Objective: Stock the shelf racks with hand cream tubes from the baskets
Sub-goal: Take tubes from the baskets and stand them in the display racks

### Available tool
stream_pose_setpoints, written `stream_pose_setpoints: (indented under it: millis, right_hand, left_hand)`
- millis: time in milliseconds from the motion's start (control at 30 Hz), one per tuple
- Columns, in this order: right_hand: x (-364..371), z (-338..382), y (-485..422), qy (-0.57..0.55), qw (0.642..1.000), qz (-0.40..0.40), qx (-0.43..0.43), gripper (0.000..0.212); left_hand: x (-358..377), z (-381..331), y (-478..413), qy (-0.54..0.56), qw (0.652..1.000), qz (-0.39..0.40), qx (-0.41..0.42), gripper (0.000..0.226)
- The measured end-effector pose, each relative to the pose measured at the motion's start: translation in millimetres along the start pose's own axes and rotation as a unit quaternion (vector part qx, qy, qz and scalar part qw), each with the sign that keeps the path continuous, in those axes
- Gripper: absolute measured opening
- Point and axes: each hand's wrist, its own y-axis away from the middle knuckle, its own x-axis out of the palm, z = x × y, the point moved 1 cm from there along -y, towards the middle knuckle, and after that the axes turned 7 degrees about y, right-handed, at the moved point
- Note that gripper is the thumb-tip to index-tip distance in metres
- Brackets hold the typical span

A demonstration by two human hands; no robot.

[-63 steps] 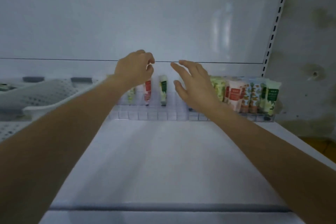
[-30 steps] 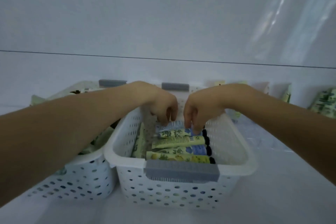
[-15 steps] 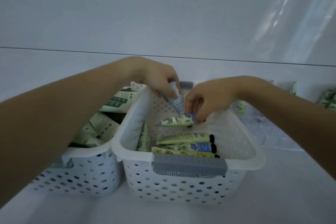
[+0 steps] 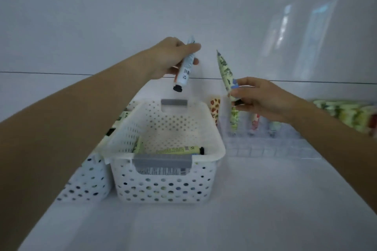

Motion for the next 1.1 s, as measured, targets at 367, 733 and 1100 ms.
stream_pose_setpoints:
  millis: [367,733,1100]
  right_hand:
    - [-90.7,-29.9,81.1,0.033,0.992,-0.122,-0.014,0.026]
    - [-203.3,-85.0,153.5,0.009,0.972,-0.233,-0.021,0.031]
    - [-249.4,-104.0,169.9,0.099,0.954,-0.280,-0.038,0.042]
  left_hand:
    - [171.7,-31.8,17.2,0.126,0.991,0.031,0.018,0.029]
    - [320.4,-12.2,37.5,0.207,0.977,-0.036,0.035,0.041]
    - [361.0,20.9,39.4,0.260,0.960,-0.105,0.003,0.038]
